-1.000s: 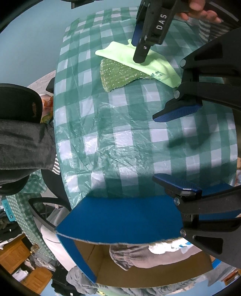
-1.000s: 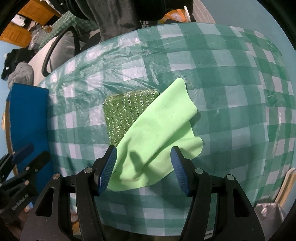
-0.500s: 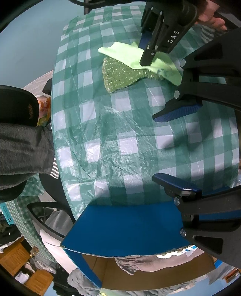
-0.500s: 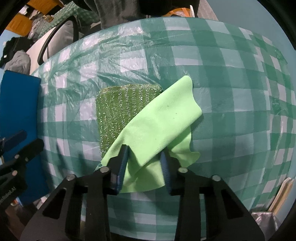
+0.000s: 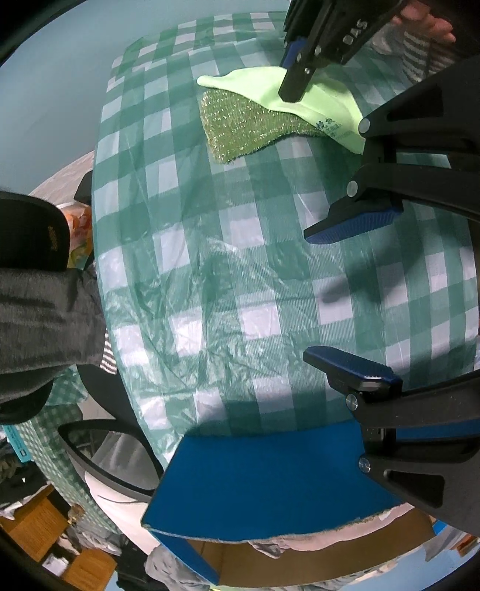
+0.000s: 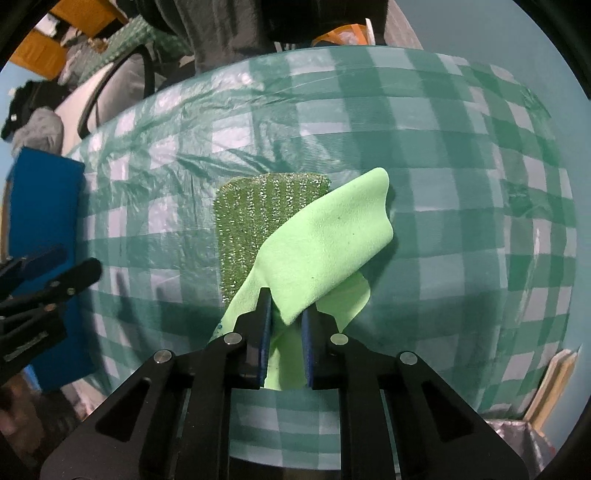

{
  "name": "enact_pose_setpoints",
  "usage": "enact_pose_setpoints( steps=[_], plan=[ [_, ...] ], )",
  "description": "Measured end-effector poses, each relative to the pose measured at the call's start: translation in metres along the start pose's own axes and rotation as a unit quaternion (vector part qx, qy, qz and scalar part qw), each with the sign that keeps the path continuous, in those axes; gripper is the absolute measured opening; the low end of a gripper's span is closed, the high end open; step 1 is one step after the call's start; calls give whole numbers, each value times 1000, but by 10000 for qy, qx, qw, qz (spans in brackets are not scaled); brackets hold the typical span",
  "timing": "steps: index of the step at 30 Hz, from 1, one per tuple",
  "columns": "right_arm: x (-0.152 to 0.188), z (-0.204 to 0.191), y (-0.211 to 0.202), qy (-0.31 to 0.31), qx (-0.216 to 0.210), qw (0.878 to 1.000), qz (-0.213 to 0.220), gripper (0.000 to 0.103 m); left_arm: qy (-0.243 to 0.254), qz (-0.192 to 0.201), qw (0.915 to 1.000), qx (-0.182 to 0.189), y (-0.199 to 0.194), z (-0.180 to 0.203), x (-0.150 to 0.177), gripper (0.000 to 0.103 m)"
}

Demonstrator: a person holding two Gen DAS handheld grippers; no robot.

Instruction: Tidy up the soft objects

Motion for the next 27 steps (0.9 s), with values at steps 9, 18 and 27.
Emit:
enact_pose_setpoints(
  steps=[9, 18, 27],
  plan=[
    [9, 6, -16, -118, -459, 9988, 124, 12, 163, -34, 9998, 66, 1, 21, 2, 64],
    [18, 4, -9, -201, -478, 9987, 5, 23, 193, -51, 9998, 54, 4, 32, 4, 71],
    [16, 32, -10, 135, -171, 9998, 20, 56, 254, -39, 9996, 81, 12, 50, -9, 71]
  ],
)
Point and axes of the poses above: each gripper's, at about its wrist camera, not at the fingertips, and y roughly the way its jaws point, z to its right, x to its underside, the point moved 5 cm from there along y, roughly the way its jaws point, and after that the axes turned 11 degrees about z, right-handed, at the moved point
